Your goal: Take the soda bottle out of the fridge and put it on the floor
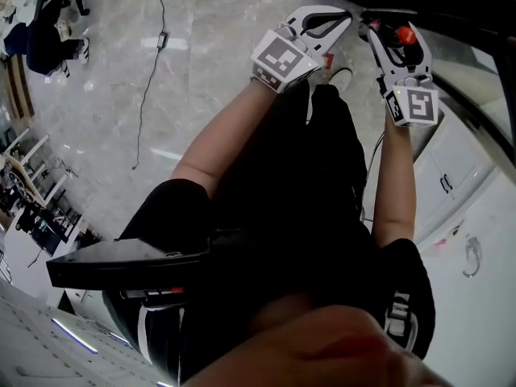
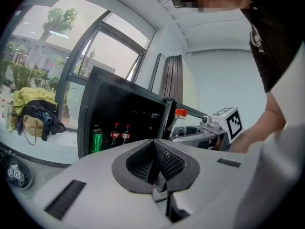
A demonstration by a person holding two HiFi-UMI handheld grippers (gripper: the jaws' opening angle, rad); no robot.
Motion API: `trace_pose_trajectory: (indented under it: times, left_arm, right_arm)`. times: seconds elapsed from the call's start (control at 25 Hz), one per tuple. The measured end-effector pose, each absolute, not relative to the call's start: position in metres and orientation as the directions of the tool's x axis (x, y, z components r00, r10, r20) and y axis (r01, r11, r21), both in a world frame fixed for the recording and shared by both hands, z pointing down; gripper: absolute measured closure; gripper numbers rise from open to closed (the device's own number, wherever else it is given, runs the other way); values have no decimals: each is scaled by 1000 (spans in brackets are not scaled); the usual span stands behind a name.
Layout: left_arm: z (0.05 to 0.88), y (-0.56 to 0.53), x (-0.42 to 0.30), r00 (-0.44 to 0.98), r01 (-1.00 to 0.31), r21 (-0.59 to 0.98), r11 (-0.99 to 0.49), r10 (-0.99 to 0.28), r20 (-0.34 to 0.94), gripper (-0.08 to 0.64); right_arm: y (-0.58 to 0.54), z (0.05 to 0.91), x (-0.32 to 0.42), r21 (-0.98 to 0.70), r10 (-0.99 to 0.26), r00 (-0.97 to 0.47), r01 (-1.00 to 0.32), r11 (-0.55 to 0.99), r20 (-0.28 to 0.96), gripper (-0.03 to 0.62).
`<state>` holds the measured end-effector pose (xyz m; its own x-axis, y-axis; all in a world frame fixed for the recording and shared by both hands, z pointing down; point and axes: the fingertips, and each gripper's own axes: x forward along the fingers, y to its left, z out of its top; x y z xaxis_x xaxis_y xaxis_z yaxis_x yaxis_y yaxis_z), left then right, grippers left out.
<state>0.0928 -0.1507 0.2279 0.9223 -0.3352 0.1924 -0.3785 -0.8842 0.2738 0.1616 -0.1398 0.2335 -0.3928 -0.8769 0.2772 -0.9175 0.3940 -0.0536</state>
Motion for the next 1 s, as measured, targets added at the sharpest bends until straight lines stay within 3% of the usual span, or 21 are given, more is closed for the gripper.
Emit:
trace_pose_trajectory:
  times: [0.56, 1.0]
  left_arm:
    - [325, -63, 66, 829, -550, 260, -794, -480, 287, 555]
    - [469, -57, 46, 780, -619, 314, -720, -516, 355, 555]
  right_arm:
    - [-64, 349, 122, -104, -756, -568, -816, 568, 324, 279]
    - [-58, 510, 119, -156, -733, -522, -846, 510, 436, 279]
